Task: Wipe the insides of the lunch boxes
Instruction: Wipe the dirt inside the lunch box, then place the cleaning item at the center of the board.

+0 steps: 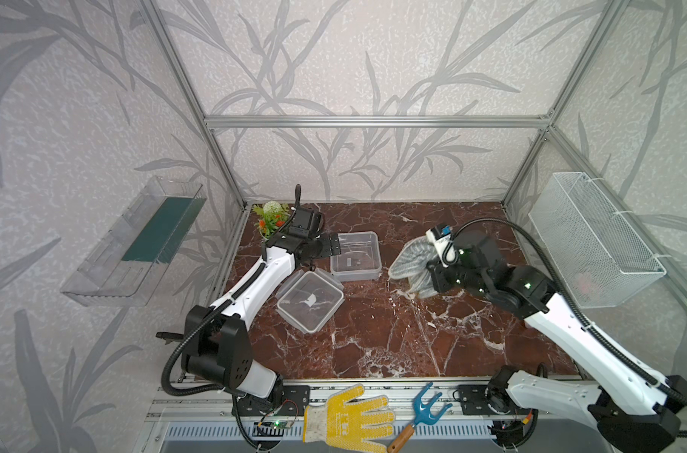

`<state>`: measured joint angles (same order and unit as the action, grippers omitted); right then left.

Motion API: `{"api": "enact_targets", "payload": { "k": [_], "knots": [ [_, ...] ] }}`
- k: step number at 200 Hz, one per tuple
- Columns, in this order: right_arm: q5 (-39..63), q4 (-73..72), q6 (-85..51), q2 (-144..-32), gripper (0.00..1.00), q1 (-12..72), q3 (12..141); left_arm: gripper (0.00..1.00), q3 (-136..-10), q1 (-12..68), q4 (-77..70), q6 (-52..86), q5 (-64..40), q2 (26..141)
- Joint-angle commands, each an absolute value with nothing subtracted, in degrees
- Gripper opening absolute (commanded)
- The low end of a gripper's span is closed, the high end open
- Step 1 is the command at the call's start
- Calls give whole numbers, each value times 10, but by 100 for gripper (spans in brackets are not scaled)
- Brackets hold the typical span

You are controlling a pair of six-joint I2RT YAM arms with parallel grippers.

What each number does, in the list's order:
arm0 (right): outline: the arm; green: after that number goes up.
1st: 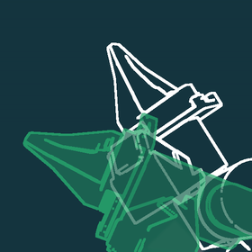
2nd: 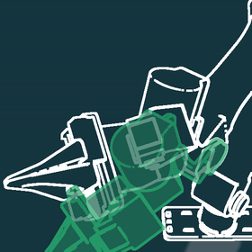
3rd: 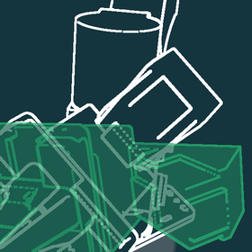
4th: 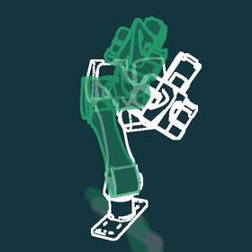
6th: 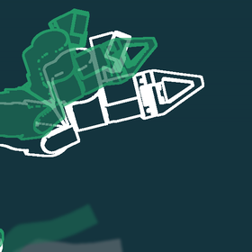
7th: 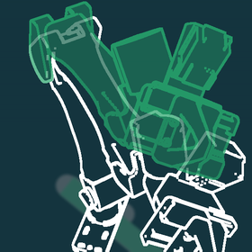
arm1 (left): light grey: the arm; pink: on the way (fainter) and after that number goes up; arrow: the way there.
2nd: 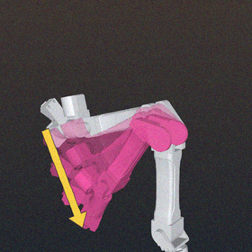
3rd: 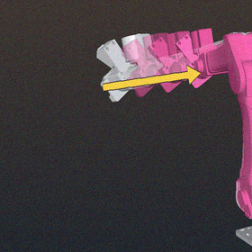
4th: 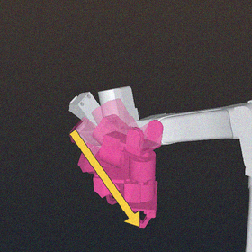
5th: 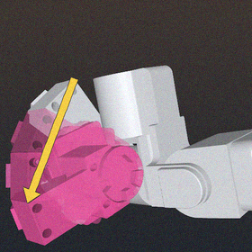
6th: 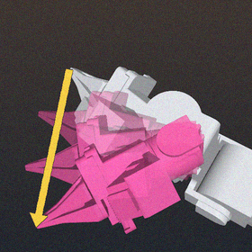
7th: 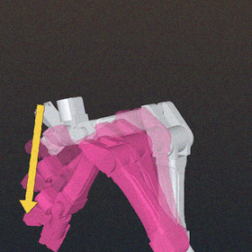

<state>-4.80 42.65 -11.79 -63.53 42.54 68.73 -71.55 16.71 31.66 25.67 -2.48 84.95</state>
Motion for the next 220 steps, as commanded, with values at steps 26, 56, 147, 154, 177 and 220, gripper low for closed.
{"api": "enact_targets", "payload": {
  "k": [26,56,147,154,177,220],
  "knots": [
    [-39,307,-216,-713,0,511,586,100,-698,163,332,282,81,765],
    [-42,219,-235,-790,0,546,579,99,-674,163,332,278,80,732],
    [-86,211,-279,-1068,0,577,675,99,-645,163,348,277,101,683],
    [-77,209,-275,-1080,0,580,683,99,-644,163,349,275,104,681],
    [-73,234,-248,-1126,23,612,741,99,-637,163,344,276,102,674],
    [-126,293,-281,-1147,63,618,780,99,-619,165,326,276,78,650]
  ]
}}
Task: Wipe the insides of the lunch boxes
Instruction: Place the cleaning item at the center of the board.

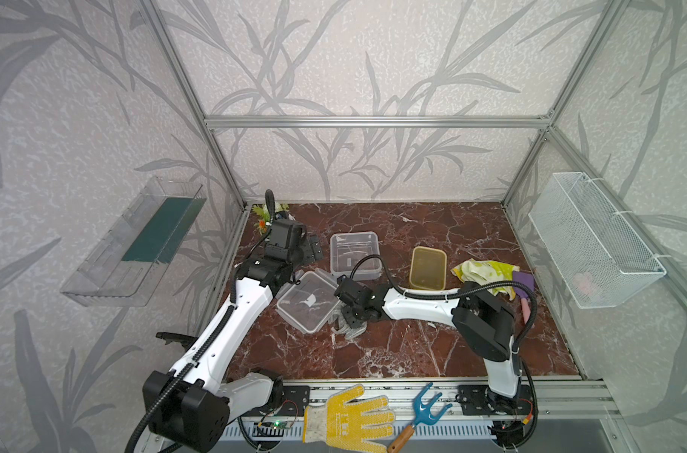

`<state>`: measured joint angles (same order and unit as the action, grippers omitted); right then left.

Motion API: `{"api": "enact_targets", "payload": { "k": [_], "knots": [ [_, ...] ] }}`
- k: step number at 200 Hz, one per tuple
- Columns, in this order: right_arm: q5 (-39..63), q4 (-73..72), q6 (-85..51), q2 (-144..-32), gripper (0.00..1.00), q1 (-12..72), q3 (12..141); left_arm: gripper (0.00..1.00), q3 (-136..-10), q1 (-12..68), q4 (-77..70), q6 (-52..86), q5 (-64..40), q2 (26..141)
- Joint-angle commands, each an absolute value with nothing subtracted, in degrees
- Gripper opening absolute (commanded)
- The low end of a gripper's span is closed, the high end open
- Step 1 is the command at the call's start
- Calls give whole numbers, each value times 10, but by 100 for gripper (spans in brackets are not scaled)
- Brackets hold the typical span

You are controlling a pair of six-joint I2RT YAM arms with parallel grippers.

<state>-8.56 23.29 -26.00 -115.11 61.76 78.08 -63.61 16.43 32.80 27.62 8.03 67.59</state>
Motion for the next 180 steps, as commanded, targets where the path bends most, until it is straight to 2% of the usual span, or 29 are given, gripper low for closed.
{"api": "enact_targets", "payload": {
  "k": [1,24,67,73,84,89,180],
  "knots": [
    [-128,295,-282,-1146,64,618,780,99,-618,165,325,275,78,650],
    [-148,309,-280,-1122,71,618,767,99,-603,165,311,268,76,635],
    [-155,331,-263,-1118,73,615,776,99,-603,166,314,271,69,641],
    [-154,329,-262,-1114,76,615,776,99,-604,166,314,270,69,641],
    [-141,316,-255,-1101,95,615,773,99,-607,167,316,268,71,639],
    [-136,309,-254,-1094,100,614,771,99,-609,169,317,265,75,638],
    [-143,411,-178,-1047,99,614,844,99,-614,176,327,255,96,643]
  ]
}}
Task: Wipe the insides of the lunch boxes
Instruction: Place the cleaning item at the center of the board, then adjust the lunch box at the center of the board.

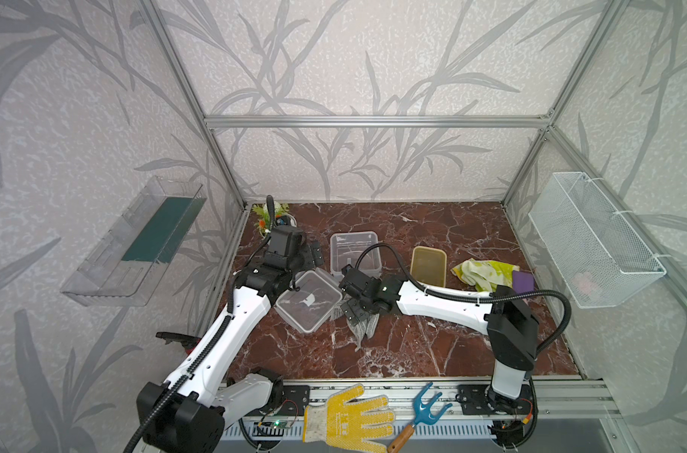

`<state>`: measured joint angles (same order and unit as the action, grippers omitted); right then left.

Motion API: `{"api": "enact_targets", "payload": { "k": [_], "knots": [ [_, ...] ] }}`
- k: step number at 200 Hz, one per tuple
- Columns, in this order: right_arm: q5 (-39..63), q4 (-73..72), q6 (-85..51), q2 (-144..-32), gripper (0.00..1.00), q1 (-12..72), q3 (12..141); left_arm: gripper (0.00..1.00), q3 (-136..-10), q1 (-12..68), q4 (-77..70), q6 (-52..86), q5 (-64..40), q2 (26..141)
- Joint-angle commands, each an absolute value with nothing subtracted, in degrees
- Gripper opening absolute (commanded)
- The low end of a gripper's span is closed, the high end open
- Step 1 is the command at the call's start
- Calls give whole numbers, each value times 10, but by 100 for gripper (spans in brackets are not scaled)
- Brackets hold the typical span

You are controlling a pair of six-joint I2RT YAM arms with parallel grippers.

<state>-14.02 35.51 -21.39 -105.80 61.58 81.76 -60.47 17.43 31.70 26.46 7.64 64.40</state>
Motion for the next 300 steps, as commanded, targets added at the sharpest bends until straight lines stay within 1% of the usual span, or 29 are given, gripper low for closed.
{"api": "enact_targets", "payload": {
  "k": [1,24,60,96,131,153,156,172,193,216,244,284,300],
  "knots": [
    [-142,412,-177,-1047,99,614,845,99,-615,176,328,255,96,644],
    [-124,426,-158,-1048,99,612,855,100,-616,176,332,252,100,644],
    [-126,445,-142,-1033,99,607,866,99,-615,176,335,250,101,642],
    [-159,471,-131,-1025,99,605,878,99,-615,176,334,253,99,645],
    [-173,407,-128,-981,99,596,829,99,-617,178,331,248,97,642],
    [-197,357,-116,-914,99,590,779,99,-617,184,329,244,94,642],
    [-202,351,-113,-905,99,574,772,100,-617,186,329,245,93,642],
    [-225,329,-107,-862,99,556,733,99,-617,201,321,248,92,648],
    [-222,297,-106,-792,99,515,673,100,-624,234,311,250,111,667],
    [-180,244,-104,-703,100,451,585,99,-637,270,305,253,130,695],
    [-149,225,-115,-616,100,368,504,99,-641,311,294,251,145,715],
    [-123,207,-143,-562,100,269,429,99,-657,352,268,249,135,763],
    [-45,180,-179,-551,100,194,397,99,-680,375,265,244,129,793]
  ]
}}
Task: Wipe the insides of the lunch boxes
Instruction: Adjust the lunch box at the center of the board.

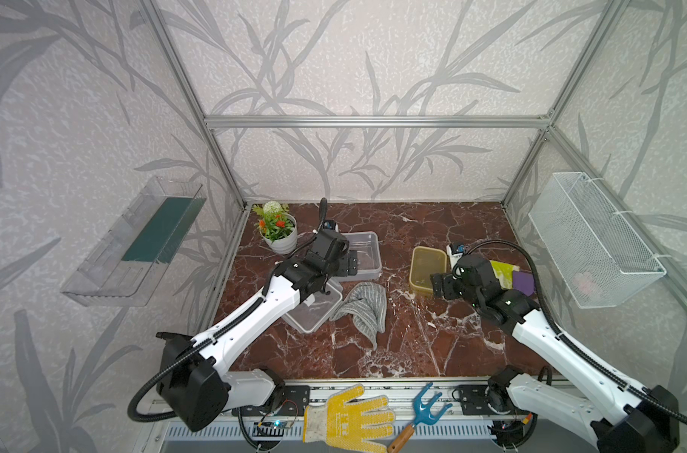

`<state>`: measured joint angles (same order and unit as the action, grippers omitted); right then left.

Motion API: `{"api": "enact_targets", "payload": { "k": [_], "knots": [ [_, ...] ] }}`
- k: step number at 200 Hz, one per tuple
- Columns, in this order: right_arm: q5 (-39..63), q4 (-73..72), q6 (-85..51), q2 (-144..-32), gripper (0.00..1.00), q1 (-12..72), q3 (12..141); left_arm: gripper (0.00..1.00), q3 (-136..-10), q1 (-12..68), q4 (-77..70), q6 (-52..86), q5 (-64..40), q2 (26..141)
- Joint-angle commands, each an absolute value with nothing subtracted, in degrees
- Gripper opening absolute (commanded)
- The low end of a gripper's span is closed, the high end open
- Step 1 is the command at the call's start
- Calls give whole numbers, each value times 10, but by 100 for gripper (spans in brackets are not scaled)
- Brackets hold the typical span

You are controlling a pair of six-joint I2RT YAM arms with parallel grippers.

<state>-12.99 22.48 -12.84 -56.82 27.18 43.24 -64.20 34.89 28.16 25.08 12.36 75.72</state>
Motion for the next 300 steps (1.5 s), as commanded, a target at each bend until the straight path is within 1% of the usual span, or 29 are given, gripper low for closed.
{"api": "enact_targets", "payload": {
  "k": [1,18,32,53,63,69,109,122,152,164,182,191,213,224,231,245,256,283,300],
  "knots": [
    [-39,176,-181,-551,100,189,395,99,-681,375,264,244,129,794],
    [56,128,-218,-548,98,106,351,99,-713,399,263,235,110,838],
    [120,104,-231,-562,97,66,332,99,-749,415,272,225,100,878],
    [173,86,-226,-600,95,57,327,94,-807,431,281,206,56,943],
    [195,72,-226,-620,93,56,327,90,-837,437,286,191,27,977],
    [205,64,-227,-630,92,56,328,90,-855,440,292,185,17,997],
    [244,-14,-268,-680,90,41,317,87,-996,460,364,173,-31,1121],
    [246,-25,-280,-709,87,33,321,87,-1028,467,382,176,-40,1154],
    [290,-64,-310,-773,77,8,327,85,-1069,471,401,203,-63,1205],
    [302,-69,-313,-791,73,5,333,83,-1080,471,408,207,-68,1219],
    [315,-89,-330,-809,70,5,333,78,-1106,467,424,216,-87,1242],
    [320,-102,-339,-815,69,5,329,74,-1131,464,441,218,-107,1259],
    [328,-128,-356,-824,69,5,315,68,-1183,458,477,223,-136,1301],
    [342,-150,-362,-830,69,5,307,65,-1194,456,483,225,-144,1315],
    [352,-161,-375,-837,68,6,303,65,-1197,454,484,229,-145,1320],
    [365,-180,-389,-844,62,6,296,64,-1197,451,482,233,-145,1323],
    [363,-187,-394,-842,61,8,290,64,-1196,447,482,234,-140,1324],
    [348,-170,-389,-826,59,23,288,58,-1192,432,485,236,-142,1326],
    [338,-149,-381,-820,58,39,296,57,-1184,428,476,233,-155,1324]
  ]
}}
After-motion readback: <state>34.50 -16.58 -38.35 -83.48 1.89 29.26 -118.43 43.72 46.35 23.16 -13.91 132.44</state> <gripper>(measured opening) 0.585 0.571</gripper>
